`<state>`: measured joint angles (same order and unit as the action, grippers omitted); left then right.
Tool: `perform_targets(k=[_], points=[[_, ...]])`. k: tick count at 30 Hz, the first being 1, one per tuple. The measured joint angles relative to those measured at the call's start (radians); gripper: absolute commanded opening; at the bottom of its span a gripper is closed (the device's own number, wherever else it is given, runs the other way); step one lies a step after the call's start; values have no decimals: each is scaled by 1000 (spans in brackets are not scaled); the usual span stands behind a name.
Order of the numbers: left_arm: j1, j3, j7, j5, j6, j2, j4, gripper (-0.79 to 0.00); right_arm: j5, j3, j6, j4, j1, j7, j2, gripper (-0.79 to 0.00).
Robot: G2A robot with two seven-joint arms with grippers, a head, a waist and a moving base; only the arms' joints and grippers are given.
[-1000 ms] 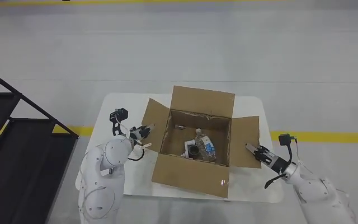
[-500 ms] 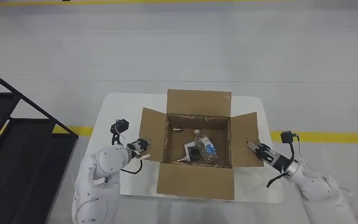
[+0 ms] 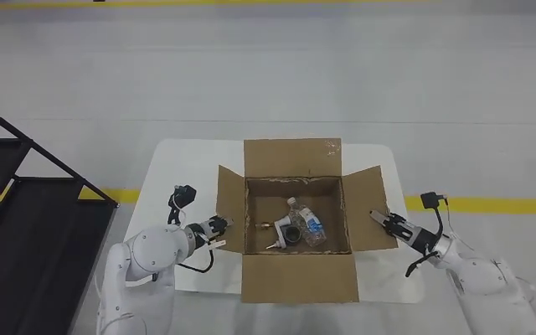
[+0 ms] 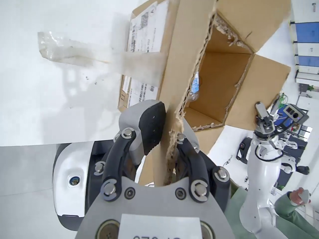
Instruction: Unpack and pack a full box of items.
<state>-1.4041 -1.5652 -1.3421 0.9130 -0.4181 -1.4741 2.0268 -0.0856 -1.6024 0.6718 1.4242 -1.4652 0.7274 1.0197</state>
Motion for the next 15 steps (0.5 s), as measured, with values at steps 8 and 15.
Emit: perform_targets(k=[8,15], points=[[18,4,-29,-42,-32,10,-5,-785,52,-14,-26,9,-5,64,-11,-785],[12,-17,-31,-80,-29,23,-23,-489,73,-30,-47,21,-16,111,-20,-785]])
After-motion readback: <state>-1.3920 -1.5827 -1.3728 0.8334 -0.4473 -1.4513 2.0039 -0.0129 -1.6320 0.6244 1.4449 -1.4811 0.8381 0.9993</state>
